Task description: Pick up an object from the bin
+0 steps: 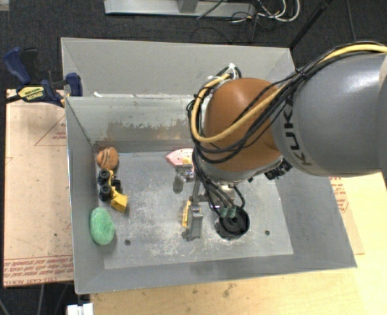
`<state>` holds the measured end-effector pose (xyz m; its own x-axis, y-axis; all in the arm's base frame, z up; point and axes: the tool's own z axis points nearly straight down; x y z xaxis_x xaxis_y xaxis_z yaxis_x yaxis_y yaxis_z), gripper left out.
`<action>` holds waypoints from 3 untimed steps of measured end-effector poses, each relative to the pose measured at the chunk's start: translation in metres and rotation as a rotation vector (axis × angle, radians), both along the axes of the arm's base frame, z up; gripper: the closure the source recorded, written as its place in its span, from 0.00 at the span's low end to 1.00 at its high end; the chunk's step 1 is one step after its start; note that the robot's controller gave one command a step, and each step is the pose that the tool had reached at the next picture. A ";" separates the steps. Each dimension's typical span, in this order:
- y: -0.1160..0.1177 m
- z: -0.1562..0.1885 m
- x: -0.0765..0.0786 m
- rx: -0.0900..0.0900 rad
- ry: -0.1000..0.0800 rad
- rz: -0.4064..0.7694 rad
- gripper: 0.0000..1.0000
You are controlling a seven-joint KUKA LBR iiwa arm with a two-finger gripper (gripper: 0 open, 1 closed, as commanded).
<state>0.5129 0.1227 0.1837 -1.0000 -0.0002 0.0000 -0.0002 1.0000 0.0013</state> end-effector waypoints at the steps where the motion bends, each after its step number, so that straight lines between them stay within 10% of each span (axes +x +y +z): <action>1: -0.038 -0.031 0.011 0.000 -0.003 0.007 0.00; 2: -0.057 -0.027 0.041 -0.001 0.001 0.058 0.00; 3: -0.103 -0.081 0.019 0.000 0.000 0.084 1.00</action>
Offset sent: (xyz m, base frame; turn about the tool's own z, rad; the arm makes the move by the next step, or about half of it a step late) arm 0.0452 -0.0584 -0.0219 -0.0644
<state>0.5318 0.0195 0.1029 -0.9965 -0.0838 -0.0004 -0.0838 0.9965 0.0009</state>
